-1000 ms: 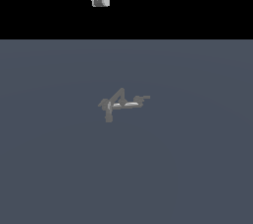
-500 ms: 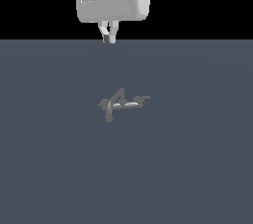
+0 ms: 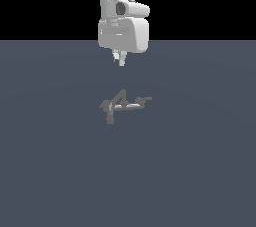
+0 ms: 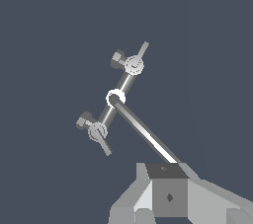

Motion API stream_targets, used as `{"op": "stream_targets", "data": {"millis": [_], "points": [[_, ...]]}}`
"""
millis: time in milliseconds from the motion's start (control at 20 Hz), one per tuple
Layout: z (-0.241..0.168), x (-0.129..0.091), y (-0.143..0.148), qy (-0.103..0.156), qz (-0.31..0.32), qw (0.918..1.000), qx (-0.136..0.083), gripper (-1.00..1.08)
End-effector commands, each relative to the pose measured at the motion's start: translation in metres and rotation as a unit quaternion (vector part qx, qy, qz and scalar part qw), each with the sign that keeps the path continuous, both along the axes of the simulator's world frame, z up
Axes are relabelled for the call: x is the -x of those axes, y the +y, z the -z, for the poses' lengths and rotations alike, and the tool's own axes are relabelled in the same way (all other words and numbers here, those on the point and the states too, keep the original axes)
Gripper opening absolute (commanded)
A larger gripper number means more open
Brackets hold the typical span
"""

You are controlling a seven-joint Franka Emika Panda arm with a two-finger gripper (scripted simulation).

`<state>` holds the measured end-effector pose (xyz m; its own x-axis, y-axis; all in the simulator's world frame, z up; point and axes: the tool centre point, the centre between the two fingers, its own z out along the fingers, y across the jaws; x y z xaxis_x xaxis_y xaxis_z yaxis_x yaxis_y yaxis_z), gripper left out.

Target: Turn on the faucet by rotating a designated handle.

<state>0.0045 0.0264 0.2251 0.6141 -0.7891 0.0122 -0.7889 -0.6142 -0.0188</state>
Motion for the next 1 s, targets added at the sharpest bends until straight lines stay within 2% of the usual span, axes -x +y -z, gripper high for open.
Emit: {"op": "stream_targets", "data": {"millis": [0,400,950], "points": [[0.017,-0.014,-0.007,0.001,0.028,0.9996,0.000,-1.00],[0.072,-0.057,-0.034,0.005,0.119,0.9929,0.001,-1.00],[0.138,-0.102,-0.078,0.009,0.230,0.9732,0.000,-1.00]]}}
